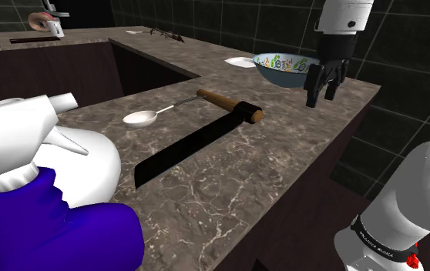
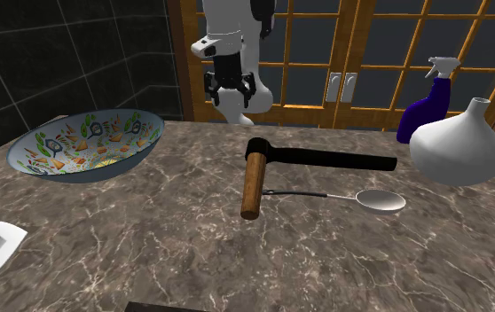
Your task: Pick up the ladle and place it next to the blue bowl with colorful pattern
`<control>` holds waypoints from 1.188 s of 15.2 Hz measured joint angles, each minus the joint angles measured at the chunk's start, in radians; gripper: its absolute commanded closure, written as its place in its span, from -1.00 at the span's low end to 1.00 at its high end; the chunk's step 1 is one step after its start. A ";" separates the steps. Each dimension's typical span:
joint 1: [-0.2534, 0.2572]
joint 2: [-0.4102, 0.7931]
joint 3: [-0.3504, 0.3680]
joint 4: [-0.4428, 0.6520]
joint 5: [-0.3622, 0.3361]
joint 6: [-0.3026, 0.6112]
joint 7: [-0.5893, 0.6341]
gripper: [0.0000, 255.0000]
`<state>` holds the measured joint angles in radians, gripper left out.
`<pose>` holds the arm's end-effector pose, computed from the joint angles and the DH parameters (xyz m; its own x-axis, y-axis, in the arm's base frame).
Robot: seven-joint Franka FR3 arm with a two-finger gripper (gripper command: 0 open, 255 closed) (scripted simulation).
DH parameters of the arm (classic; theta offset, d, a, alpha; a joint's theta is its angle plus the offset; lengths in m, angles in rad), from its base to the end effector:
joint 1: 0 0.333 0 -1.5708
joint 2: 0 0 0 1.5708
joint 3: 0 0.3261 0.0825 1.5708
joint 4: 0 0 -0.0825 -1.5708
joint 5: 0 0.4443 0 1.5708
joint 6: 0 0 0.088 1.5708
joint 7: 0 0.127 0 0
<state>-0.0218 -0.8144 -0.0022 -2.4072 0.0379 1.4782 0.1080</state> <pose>0.3384 -0.0031 0.5534 0.9849 -0.1270 -0.1179 -0.1310 -0.9910 -0.0269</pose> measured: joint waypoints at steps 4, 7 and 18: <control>-0.008 -0.001 0.063 -0.010 0.051 0.028 0.116 -1.00; -0.024 0.024 0.147 0.005 0.114 0.066 0.276 -1.00; -0.137 0.249 0.480 0.166 0.238 0.260 0.897 -1.00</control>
<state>-0.1590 -0.5653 0.4776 -2.2408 0.2757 1.7384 1.0053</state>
